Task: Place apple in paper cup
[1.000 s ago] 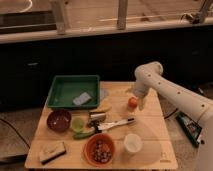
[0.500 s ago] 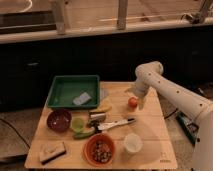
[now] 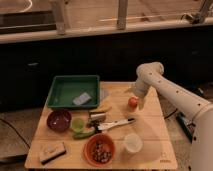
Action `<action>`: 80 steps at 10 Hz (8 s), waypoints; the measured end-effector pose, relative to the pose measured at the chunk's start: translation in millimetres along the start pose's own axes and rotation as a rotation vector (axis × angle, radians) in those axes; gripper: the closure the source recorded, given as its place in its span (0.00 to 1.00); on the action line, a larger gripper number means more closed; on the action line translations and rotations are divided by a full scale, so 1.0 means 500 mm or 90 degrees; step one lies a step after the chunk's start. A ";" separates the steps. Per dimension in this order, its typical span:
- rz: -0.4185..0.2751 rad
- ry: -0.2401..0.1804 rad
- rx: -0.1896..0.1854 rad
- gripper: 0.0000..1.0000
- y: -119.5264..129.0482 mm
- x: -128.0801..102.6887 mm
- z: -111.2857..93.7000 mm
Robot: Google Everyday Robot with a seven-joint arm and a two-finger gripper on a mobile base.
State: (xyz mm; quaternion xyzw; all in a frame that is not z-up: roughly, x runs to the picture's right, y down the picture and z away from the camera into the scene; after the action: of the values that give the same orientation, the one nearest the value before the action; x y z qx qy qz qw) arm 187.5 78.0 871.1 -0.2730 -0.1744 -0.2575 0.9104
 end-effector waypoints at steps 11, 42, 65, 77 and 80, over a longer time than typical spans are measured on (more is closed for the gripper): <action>0.008 -0.055 -0.012 0.20 -0.002 0.005 0.059; -0.131 -0.084 -0.111 0.97 0.036 -0.134 -0.071; -0.250 -0.123 -0.176 0.97 0.223 -0.312 -0.069; -0.274 -0.141 -0.186 0.72 0.289 -0.397 -0.052; -0.274 -0.141 -0.179 0.85 0.286 -0.398 -0.058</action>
State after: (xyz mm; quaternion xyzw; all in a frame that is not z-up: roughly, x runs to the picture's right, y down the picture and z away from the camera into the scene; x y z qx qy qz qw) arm 112.6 238.2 698.7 -0.3794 -0.2892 -0.4354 0.7634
